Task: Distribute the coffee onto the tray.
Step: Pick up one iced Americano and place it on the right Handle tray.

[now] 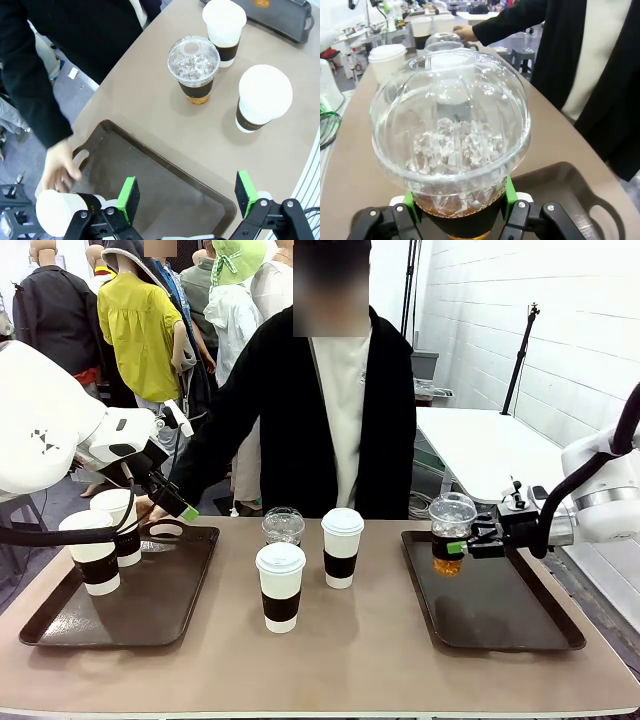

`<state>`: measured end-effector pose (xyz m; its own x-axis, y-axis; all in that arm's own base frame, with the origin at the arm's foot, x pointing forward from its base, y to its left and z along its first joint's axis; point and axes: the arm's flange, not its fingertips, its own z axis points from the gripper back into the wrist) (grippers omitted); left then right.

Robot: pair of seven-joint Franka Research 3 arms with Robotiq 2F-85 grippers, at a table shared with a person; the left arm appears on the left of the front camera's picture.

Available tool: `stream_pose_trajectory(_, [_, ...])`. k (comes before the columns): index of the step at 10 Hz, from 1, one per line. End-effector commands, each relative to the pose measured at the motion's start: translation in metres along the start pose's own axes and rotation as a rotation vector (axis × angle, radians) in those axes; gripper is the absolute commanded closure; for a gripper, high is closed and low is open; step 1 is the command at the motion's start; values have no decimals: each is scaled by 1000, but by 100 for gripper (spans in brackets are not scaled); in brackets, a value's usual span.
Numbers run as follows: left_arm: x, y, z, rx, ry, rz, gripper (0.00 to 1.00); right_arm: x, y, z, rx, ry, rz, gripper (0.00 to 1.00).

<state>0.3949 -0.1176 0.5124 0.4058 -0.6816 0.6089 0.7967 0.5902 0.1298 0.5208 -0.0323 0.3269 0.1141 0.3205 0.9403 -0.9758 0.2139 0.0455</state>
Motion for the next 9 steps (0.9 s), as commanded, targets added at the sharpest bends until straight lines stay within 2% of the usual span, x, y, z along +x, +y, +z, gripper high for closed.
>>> stream_pose_trajectory(1, [-2,1,-1,-13,-6,7,0,-2,-31,-4,-35,-37,0,29])
stream_pose_trajectory(5, [-2,1,-1,-13,-6,7,0,-35,-77,-3,-92,-111,-53,29])
stream_pose_trajectory(9, [-2,1,-1,-13,-6,7,0,-50,-103,-3,-134,-126,-59,29])
